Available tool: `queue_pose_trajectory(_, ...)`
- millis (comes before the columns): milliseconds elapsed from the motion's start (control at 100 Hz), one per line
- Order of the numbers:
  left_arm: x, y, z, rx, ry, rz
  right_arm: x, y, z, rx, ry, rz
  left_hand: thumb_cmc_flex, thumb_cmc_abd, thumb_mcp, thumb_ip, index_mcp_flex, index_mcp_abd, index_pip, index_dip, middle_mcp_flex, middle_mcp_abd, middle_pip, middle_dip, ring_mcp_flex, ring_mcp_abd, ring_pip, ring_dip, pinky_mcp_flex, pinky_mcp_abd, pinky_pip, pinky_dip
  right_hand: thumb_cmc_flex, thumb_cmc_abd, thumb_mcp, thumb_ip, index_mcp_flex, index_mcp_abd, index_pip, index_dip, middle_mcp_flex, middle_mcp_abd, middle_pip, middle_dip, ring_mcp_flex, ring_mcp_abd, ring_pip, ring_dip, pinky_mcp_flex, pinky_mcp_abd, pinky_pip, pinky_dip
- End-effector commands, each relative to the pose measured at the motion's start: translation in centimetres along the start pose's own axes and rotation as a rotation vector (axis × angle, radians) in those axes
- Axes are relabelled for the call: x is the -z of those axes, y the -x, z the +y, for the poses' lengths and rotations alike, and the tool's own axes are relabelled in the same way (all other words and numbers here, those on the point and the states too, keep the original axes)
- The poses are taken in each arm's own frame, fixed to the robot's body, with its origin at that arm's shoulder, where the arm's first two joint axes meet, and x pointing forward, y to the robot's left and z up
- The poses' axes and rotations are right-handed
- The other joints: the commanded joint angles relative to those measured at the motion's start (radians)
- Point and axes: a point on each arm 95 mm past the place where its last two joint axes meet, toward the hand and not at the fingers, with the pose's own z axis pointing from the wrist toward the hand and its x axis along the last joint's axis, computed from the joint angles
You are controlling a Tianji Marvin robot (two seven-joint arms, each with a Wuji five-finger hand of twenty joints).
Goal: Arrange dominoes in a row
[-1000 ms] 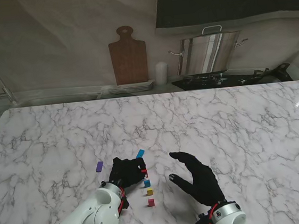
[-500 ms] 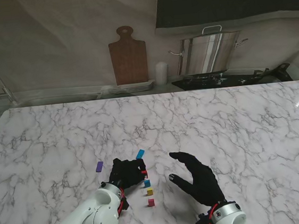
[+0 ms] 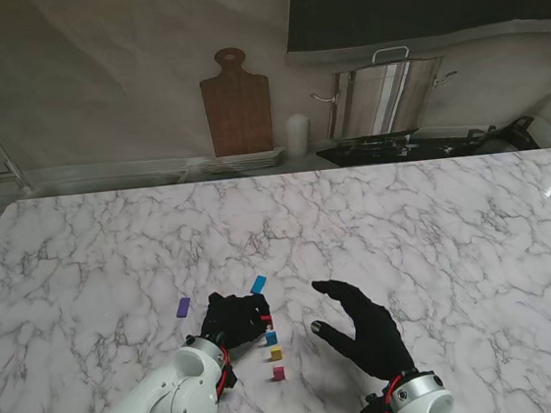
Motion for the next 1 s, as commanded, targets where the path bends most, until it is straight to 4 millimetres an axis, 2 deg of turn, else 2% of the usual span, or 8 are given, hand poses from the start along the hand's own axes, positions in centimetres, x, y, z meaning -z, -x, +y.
queue_pose_trajectory(0,0.14,0.04,0.45,-0.003,0.026,-0.005,0.16,0.1,-0.19,0.0,-0.006,-0.008,0.012,-0.02,0.012,0.015,-0.025,0.029,-0.023,0.01,-0.033,0.009,0.011,-0.042,-0.019,0.02,-0.009,0.008,-0.025,0.006,-0.016,0.006,0.02,0.04,-0.022,0.027,-0.037,-0.018,0.011,0.013,-0.037,-0.011,0.011,0.005,-0.01,-0.025,-0.018,-0.013,0.0,-0.034,0.005,0.016)
queue_pose_trajectory(50,0.15,0.04,0.45,-0.003,0.027,-0.005,0.16,0.1,-0.19,0.0,-0.006,-0.007,0.012,-0.018,0.007,0.016,-0.025,0.03,-0.039,0.009,-0.051,0.008,0.028,-0.051,-0.033,0.025,-0.015,0.008,-0.026,0.007,-0.024,0.006,0.02,0.039,-0.022,0.027,-0.037,-0.017,0.011,0.013,-0.037,-0.012,0.011,0.005,-0.01,-0.025,-0.018,-0.013,0.0,-0.034,0.005,0.016)
queue_pose_trajectory(70,0.15,0.04,0.45,-0.003,0.027,-0.006,0.16,0.1,-0.19,-0.001,-0.006,-0.007,0.014,-0.017,0.002,0.016,-0.024,0.03,-0.044,0.011,-0.075,0.037,0.067,-0.072,-0.038,0.029,-0.018,0.009,-0.025,0.008,-0.033,0.006,0.02,0.04,-0.022,0.027,-0.037,-0.017,0.011,0.013,-0.036,-0.011,0.011,0.005,-0.01,-0.025,-0.018,-0.013,0.0,-0.034,0.005,0.016)
queue_pose_trajectory(90,0.15,0.04,0.44,-0.004,0.028,-0.007,0.16,0.1,-0.19,-0.001,-0.007,-0.007,0.016,-0.016,0.001,0.017,-0.025,0.031,-0.048,0.01,-0.082,0.043,0.078,-0.077,-0.041,0.03,-0.019,0.009,-0.025,0.008,-0.035,0.006,0.02,0.039,-0.023,0.027,-0.037,-0.017,0.01,0.013,-0.037,-0.011,0.011,0.004,-0.01,-0.025,-0.018,-0.013,0.0,-0.034,0.005,0.016)
queue_pose_trajectory(600,0.31,0.16,0.34,-0.008,0.042,-0.017,0.16,0.09,-0.18,0.0,-0.011,-0.009,0.003,-0.011,0.0,0.02,-0.004,0.056,-0.129,-0.034,-0.152,0.056,0.125,-0.031,-0.089,0.048,-0.035,0.016,-0.027,0.016,-0.1,-0.002,0.02,0.04,-0.024,0.027,-0.038,-0.017,0.009,0.014,-0.041,-0.011,0.009,0.004,-0.012,-0.025,-0.019,-0.013,-0.002,-0.033,0.004,0.015)
queue_pose_trajectory(840,0.41,0.25,0.22,-0.015,0.05,-0.022,0.16,0.09,-0.18,0.0,-0.012,-0.009,-0.066,0.01,0.071,0.017,0.026,0.086,-0.292,-0.087,-0.242,0.087,0.178,-0.084,-0.122,0.057,-0.053,0.017,-0.028,0.021,-0.172,0.02,0.02,0.04,-0.024,0.027,-0.038,-0.016,0.008,0.014,-0.042,-0.011,0.009,0.004,-0.012,-0.025,-0.019,-0.012,-0.002,-0.034,0.004,0.015)
queue_pose_trajectory(990,0.51,0.39,0.14,-0.02,0.053,-0.024,0.17,0.09,-0.18,0.0,-0.013,-0.009,-0.078,0.015,0.085,0.018,0.029,0.087,-0.328,-0.099,-0.276,0.096,0.181,-0.112,-0.139,0.061,-0.058,0.018,-0.029,0.022,-0.191,0.024,0.021,0.04,-0.024,0.027,-0.038,-0.016,0.008,0.014,-0.043,-0.011,0.009,0.004,-0.011,-0.025,-0.019,-0.012,-0.002,-0.034,0.004,0.016)
